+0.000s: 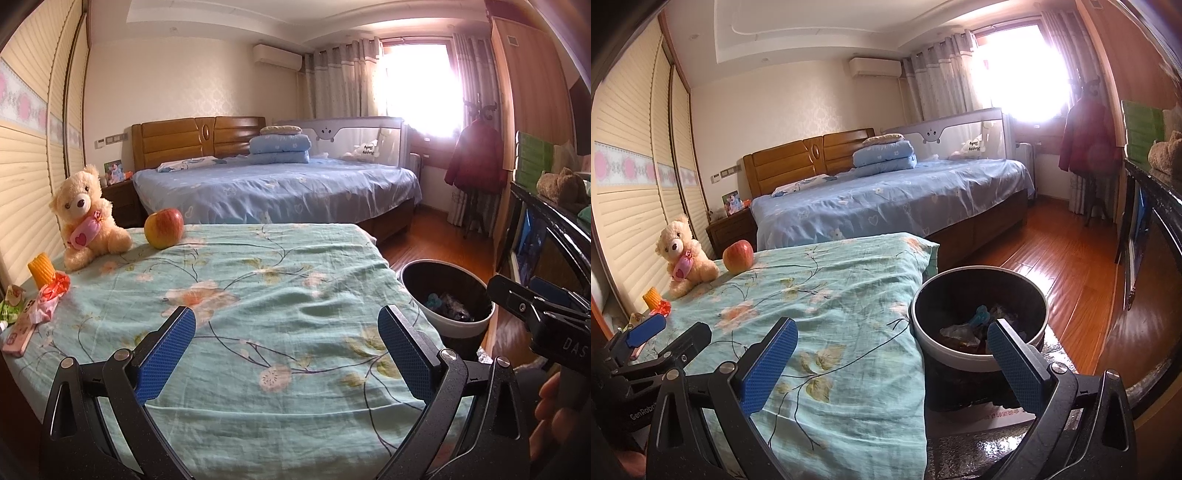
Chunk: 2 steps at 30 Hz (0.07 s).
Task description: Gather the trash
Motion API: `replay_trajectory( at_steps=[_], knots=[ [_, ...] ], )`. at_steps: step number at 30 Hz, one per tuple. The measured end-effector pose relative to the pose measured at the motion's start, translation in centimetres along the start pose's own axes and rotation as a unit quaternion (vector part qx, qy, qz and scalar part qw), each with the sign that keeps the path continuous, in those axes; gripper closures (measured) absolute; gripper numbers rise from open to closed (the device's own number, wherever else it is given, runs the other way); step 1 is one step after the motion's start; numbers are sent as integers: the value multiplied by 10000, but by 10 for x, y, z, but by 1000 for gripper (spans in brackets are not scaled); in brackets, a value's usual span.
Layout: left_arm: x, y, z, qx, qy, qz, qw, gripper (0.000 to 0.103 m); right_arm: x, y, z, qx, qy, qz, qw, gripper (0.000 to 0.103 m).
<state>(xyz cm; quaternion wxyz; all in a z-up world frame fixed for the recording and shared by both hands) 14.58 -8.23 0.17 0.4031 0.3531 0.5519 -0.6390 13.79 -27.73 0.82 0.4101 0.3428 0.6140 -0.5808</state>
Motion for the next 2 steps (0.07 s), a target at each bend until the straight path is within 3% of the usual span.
replay_trajectory(
  at_steps=[2],
  knots=[
    [2, 4, -2, 9, 3, -72, 10000, 2, 1, 4, -1, -26, 32, -52, 10000, 0]
  ],
)
Point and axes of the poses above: each gripper's, at about its wrist camera, not at the fingertips, and y roughly the way its jaws point, z to its right, x to its underside, the point moved 5 cm from there along y, roughly the way its jaws point, and after that the axes turned 9 degrees about -y, right-handed, at the moved point
